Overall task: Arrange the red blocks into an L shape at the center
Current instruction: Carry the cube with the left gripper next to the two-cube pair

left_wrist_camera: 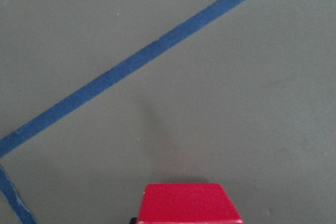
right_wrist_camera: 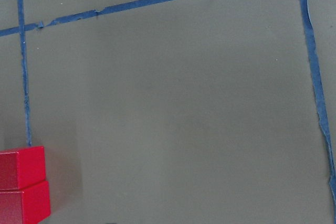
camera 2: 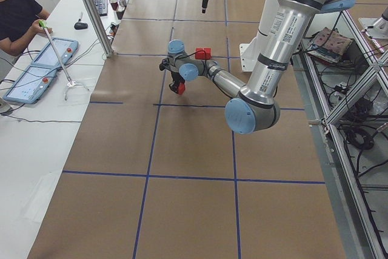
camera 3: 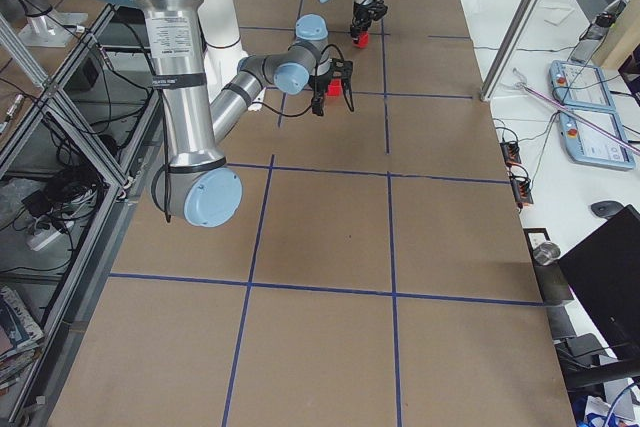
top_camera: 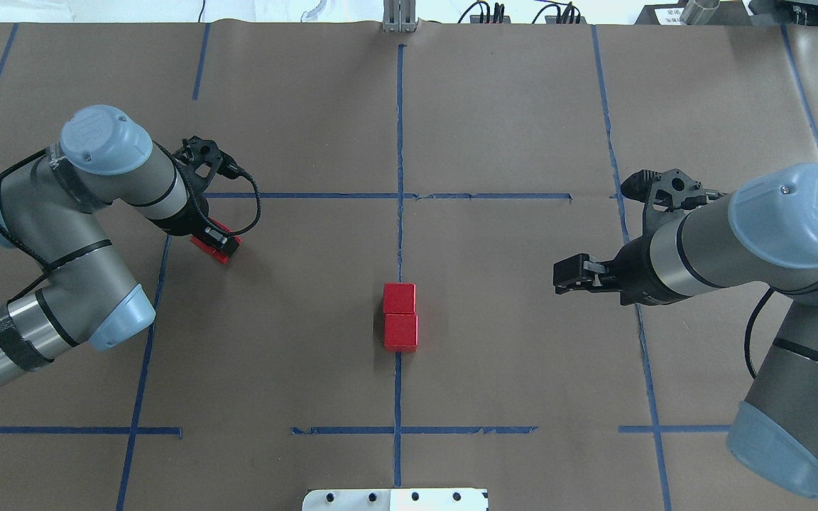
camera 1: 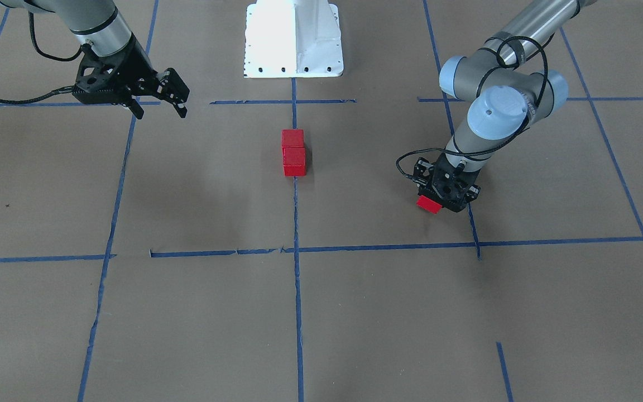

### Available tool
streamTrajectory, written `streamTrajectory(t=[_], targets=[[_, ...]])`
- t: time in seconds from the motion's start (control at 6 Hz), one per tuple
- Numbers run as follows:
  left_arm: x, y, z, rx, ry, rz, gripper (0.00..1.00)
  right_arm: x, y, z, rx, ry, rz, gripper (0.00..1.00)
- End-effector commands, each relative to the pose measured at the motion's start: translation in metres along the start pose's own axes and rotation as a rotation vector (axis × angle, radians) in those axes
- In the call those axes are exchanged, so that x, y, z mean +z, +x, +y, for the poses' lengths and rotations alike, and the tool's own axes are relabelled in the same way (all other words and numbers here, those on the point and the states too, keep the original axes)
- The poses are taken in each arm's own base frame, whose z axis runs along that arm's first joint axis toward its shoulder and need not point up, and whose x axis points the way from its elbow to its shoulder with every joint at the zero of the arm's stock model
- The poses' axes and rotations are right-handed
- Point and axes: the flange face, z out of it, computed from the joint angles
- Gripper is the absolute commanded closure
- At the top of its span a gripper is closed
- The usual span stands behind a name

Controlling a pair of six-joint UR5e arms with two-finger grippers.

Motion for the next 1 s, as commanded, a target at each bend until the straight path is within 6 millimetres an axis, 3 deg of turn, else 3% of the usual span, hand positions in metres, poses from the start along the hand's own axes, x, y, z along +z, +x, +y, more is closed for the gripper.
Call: streamTrajectory(t=[0.0, 0.33, 0.5, 0.67, 0.83], targets=[[-0.03, 0.037, -0.03, -0.297, 0.061, 0.039, 1.0, -0.002, -0.001, 0.0, -0.001, 0.002, -0.004, 0.0], [-0.018, 0.106, -0.023, -0.629, 0.059, 0.048, 1.0, -0.002, 0.0, 0.0, -0.001, 0.001, -0.003, 0.0], [-0.02, 0.147, -0.012, -0.813, 0.065, 0.003, 0.99, -0.005, 0.0, 0.001, -0.001, 0.004, -0.007, 0.0], [-0.012, 0.192, -0.004, -1.031, 0.092, -0.037, 0.99, -0.007, 0.0, 0.002, -0.003, 0.006, -0.009, 0.0], [0.0, 0.225, 0.009, -1.238, 0.109, -0.072, 0.99, -0.011, -0.001, 0.003, -0.005, 0.008, -0.017, 0.0]])
